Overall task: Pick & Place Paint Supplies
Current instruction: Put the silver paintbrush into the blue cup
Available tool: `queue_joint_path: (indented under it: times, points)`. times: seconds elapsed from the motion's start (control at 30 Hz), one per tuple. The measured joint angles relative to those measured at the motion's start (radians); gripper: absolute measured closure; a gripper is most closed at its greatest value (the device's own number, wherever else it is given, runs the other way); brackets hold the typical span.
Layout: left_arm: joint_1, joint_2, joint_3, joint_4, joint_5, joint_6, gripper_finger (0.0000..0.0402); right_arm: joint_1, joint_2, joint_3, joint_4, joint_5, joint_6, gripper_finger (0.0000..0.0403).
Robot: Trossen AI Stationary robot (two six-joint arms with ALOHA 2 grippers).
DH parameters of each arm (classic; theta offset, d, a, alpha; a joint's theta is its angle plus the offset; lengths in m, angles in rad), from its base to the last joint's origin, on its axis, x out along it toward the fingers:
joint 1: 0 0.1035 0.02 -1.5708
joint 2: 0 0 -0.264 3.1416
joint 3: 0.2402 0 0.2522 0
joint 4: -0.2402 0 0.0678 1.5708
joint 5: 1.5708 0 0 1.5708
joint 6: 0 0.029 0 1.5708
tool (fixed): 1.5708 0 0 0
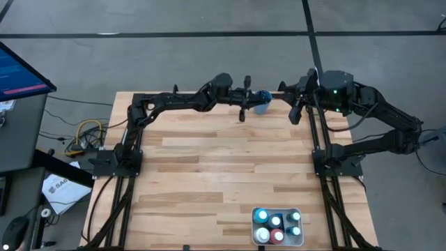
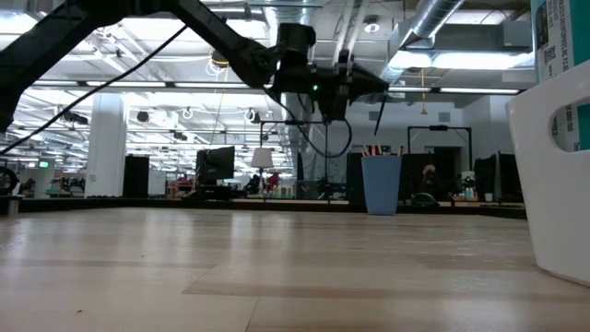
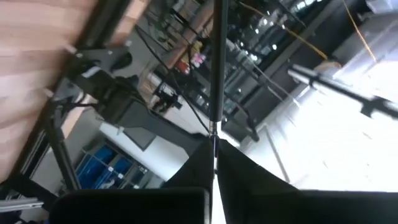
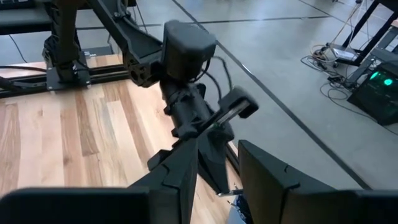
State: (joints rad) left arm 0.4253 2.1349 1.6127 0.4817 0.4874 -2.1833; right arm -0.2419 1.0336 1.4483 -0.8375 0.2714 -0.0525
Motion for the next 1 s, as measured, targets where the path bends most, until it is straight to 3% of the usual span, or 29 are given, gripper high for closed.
queue_joint_path:
  times: [0.37,0.73,1.0]
  points:
    - [0.020,0.000,-0.101,0.004,-0.008,-0.044,0.0401,-0.010,0.000,0.000,0.000,0.000,0.000,0.0294]
    - [0.034,0.000,-0.104,0.051,-0.011,-0.051,0.0400,-0.010,0.000,0.000,0.000,0.000,0.017,0.0294]
    - [0.031,0.009,-0.104,0.052,-0.047,-0.103,0.0378,-0.010,0.000,0.000,0.000,0.000,0.027,0.0294]
